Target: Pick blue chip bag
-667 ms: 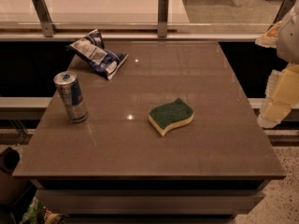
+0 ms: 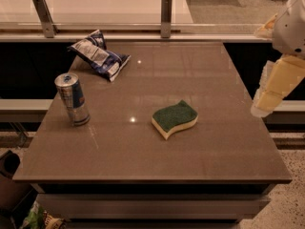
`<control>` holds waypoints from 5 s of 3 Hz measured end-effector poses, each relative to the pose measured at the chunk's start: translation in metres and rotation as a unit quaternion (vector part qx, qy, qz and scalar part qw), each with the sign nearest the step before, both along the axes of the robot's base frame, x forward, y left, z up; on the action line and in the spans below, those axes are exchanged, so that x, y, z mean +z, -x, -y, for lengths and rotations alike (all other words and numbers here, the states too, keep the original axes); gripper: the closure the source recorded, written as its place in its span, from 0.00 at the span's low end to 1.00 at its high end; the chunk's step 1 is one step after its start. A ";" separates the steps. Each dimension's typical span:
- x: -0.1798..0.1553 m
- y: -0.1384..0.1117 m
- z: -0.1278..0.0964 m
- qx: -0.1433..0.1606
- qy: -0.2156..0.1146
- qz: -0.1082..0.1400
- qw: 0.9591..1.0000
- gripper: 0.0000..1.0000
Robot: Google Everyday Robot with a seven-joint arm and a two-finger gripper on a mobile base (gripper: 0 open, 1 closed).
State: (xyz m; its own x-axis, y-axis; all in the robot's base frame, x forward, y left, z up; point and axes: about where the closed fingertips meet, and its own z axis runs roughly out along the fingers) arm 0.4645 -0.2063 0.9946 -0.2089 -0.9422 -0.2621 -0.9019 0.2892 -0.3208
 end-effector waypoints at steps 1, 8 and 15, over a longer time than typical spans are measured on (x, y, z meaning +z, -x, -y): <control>0.001 -0.034 -0.014 0.007 -0.033 0.022 0.999 0.00; 0.007 -0.179 -0.174 -0.061 -0.194 0.032 0.979 0.00; -0.072 -0.302 -0.338 -0.073 -0.274 0.040 0.958 0.00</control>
Offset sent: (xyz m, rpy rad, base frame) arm 0.1122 0.0708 0.0012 0.2242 -0.1211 0.1091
